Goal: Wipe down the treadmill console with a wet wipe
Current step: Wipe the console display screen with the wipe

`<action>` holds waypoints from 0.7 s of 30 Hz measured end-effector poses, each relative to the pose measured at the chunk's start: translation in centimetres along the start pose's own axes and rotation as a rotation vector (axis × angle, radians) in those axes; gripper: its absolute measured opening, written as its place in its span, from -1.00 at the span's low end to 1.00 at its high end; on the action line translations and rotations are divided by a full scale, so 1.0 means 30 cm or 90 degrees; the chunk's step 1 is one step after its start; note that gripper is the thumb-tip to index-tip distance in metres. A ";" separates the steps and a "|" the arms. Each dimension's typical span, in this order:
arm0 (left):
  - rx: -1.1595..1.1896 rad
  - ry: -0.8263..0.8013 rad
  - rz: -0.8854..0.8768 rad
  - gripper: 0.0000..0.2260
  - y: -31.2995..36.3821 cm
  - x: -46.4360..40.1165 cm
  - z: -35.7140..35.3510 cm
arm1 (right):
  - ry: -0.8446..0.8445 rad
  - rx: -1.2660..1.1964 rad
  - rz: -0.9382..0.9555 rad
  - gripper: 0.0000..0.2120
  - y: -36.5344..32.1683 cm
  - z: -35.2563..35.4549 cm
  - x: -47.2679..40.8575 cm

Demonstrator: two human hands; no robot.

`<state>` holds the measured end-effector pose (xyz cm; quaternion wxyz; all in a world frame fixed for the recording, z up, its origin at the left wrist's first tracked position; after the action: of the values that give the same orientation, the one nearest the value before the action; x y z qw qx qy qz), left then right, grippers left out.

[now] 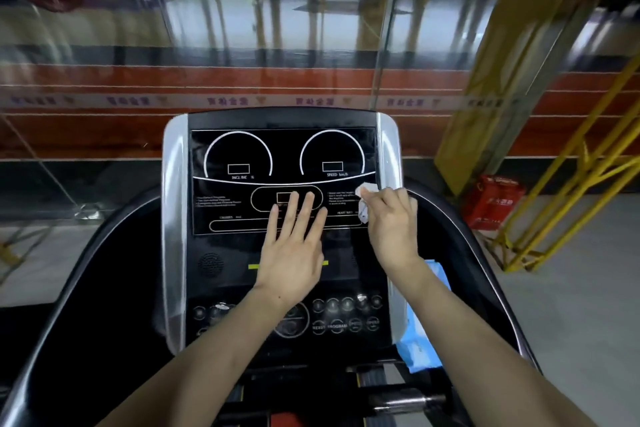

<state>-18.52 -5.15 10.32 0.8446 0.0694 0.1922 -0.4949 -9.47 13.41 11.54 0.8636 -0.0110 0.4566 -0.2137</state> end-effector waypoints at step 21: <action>-0.043 0.012 0.152 -0.42 -0.547 0.315 0.036 | -0.024 -0.175 0.032 -0.63 -0.590 -0.240 0.051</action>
<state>-28.28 -21.36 8.77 0.8975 0.0682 0.2071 -0.3834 -20.80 -1.99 9.92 0.8673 -0.1217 0.4657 -0.1269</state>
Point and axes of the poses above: each hand's wrist, its own x-axis away from the middle knuckle, its own z-axis out of the back of the hand, y = z × x, the point moved 3 cm from there along -x, towards the middle knuckle, and after that the axes turned 2 degrees about y, right-handed, at the moved point
